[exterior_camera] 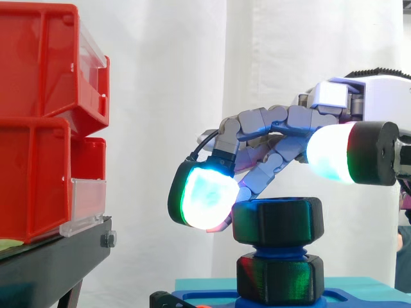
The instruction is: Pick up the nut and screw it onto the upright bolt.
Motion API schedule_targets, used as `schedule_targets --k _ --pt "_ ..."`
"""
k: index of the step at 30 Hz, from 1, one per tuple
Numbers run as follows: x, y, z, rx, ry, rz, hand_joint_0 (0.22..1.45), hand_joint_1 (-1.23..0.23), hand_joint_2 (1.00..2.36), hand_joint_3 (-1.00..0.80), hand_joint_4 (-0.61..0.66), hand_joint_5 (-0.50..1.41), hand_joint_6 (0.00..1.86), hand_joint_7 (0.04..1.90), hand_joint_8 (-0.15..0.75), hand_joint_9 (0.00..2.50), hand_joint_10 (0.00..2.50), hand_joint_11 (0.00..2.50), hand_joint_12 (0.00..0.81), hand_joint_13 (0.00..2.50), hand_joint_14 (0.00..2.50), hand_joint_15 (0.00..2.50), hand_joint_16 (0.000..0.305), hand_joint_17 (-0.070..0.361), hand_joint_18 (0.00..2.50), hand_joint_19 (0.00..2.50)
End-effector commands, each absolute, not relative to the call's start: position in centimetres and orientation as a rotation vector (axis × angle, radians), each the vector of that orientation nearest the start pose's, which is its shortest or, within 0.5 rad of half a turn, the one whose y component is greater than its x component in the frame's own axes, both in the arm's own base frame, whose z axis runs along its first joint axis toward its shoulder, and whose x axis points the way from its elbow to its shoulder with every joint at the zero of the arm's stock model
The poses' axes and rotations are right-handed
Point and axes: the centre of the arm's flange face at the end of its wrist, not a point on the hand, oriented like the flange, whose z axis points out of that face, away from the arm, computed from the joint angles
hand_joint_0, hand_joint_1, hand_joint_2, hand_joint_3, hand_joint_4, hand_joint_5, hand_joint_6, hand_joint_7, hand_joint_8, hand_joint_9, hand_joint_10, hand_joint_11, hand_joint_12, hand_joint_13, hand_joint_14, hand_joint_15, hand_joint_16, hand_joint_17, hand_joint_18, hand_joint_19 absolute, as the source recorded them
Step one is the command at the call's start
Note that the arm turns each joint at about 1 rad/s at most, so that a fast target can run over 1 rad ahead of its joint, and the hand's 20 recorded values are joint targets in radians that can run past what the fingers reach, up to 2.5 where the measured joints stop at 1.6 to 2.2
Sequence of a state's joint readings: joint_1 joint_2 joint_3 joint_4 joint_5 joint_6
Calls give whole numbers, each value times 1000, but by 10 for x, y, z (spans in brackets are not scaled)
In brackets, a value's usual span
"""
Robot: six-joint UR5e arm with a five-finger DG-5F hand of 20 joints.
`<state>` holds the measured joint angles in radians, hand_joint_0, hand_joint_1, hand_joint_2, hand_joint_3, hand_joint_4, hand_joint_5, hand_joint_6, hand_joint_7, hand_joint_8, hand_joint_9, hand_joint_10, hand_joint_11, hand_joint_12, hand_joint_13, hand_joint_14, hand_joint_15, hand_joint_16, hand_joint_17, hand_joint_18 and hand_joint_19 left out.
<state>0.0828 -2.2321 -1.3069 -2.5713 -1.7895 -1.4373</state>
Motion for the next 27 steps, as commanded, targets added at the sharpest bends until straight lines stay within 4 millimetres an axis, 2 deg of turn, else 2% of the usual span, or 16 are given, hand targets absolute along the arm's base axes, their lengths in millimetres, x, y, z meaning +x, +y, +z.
schedule_targets --k 1,8,17,27 --pt "741 -51 263 -144 1414 331 510 -178 1000 -500 214 -16 504 1234 229 803 0 0 250 490 0 0 27 61 81 0" --pt "741 -55 263 -142 1419 328 519 -196 1000 -500 184 7 503 1405 230 838 0 0 241 531 0 0 26 58 132 0" --pt "740 -65 263 -135 1419 319 531 -214 1000 -500 141 33 502 1506 236 942 0 0 216 635 0 0 23 52 240 0" --pt "738 -79 263 -130 1418 310 536 -230 1000 -500 99 42 563 1381 239 1071 0 0 196 713 0 0 21 48 322 0"
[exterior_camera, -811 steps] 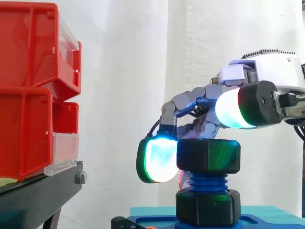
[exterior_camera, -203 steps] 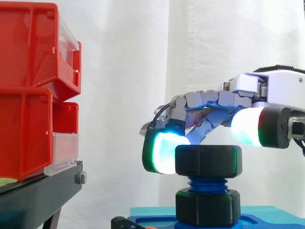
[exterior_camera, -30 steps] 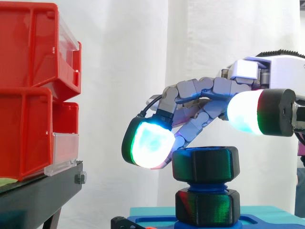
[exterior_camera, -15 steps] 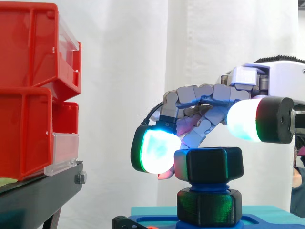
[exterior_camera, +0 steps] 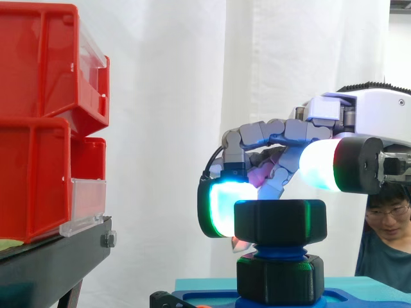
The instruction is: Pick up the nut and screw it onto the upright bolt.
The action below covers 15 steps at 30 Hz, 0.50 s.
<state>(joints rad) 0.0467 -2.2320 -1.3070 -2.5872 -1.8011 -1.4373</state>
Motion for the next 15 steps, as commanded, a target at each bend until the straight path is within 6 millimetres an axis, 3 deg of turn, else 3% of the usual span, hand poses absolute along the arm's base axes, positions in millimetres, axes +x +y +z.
schedule_targets --k 1,7,15 --pt "738 -79 263 -129 1420 310 536 -230 1000 -500 101 42 571 1366 242 1097 0 0 192 732 0 0 21 46 341 0" --pt "737 -87 265 -127 1413 306 541 -238 1000 -500 62 45 683 1140 224 1336 0 0 145 933 0 0 12 26 557 6" --pt "735 -95 265 -144 1407 316 540 -234 1000 -500 63 48 691 1123 229 1447 0 0 133 999 0 0 9 20 649 67"
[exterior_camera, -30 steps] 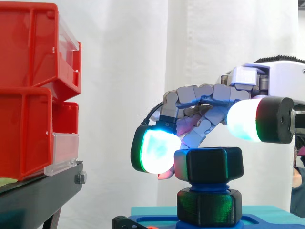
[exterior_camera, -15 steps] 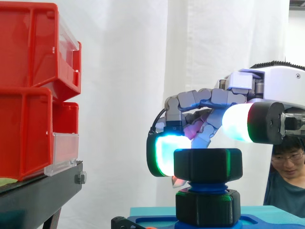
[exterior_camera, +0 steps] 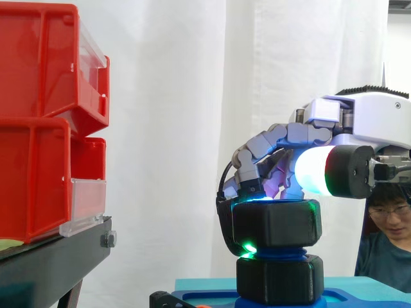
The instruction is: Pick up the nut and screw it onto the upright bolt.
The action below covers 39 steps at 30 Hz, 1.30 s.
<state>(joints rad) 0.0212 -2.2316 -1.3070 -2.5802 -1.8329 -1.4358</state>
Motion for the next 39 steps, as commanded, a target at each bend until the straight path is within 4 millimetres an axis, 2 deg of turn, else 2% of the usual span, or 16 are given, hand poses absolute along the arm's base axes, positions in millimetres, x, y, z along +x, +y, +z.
schedule_targets --k 1,5,12,19,23,32,39 --pt "736 -96 265 -147 1401 317 538 -228 1000 -500 66 50 662 1187 235 1450 0 0 138 989 0 0 10 23 620 57" --pt "741 -98 278 -168 1352 323 528 -210 1000 -500 128 56 500 1471 239 1374 0 6 157 900 0 0 14 32 536 13" --pt "749 -98 297 -191 1311 328 519 -197 1000 -500 207 -1 505 1213 242 1284 0 9 177 864 0 0 18 41 491 12" --pt "752 -95 301 -198 1282 326 513 -190 1000 -500 258 -34 504 979 226 1208 0 0 184 827 0 0 21 48 468 20" --pt "755 -88 306 -204 1245 324 507 -186 1000 -500 234 -54 504 849 208 1157 0 0 197 717 0 0 26 58 376 26" --pt "755 -68 297 -197 1268 307 498 -172 1000 -500 208 -87 502 703 196 1029 0 0 222 590 0 0 29 65 249 0" --pt "755 -50 291 -197 1310 319 494 -174 1000 -500 209 -109 502 675 206 958 0 0 231 579 0 0 30 67 235 0"
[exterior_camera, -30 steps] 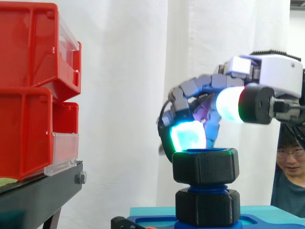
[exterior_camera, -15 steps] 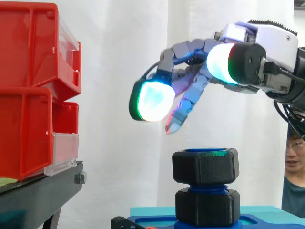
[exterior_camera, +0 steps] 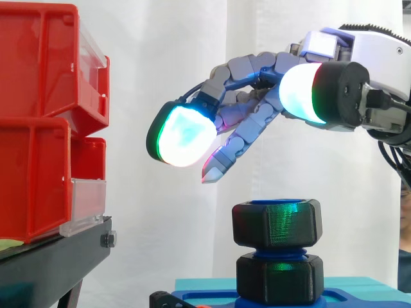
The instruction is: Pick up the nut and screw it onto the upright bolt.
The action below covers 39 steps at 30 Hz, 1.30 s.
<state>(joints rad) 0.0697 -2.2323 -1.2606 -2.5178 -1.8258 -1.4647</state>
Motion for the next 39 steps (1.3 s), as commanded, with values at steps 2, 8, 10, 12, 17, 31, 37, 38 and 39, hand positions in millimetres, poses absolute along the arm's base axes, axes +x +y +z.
schedule_targets --k 2,8,10,12,17,31,37,38,39 --pt "754 -44 288 -209 1326 313 492 -175 1000 -500 214 -111 502 680 209 954 0 0 233 574 0 0 30 68 229 0" --pt "747 -34 269 -195 1338 301 491 -181 1000 -500 218 -114 502 695 220 941 0 0 238 580 0 0 30 68 230 0" --pt "747 -33 269 -196 1336 302 491 -185 1000 -500 220 -113 502 698 223 939 0 0 238 580 0 0 30 68 229 0" --pt "747 -33 269 -196 1338 302 492 -189 1000 -500 222 -111 502 706 221 938 0 0 239 584 0 0 30 68 230 0" --pt "747 -33 269 -196 1339 302 493 -197 1000 -500 224 -102 502 730 225 953 0 0 237 588 0 0 30 67 230 0" --pt "745 -39 266 -193 1358 297 503 -224 1000 -500 236 -80 503 810 232 978 0 0 230 619 0 0 28 64 243 0" --pt "744 -40 266 -194 1363 295 506 -230 1000 -500 260 -61 504 925 235 992 0 0 230 634 0 0 28 62 253 0" --pt "745 -40 265 -193 1364 297 507 -233 1000 -500 263 -60 504 947 231 999 0 0 228 637 0 0 28 62 260 0" --pt "744 -41 265 -191 1367 296 507 -235 1000 -500 261 -58 504 959 233 1001 0 0 228 640 0 0 27 62 264 0"
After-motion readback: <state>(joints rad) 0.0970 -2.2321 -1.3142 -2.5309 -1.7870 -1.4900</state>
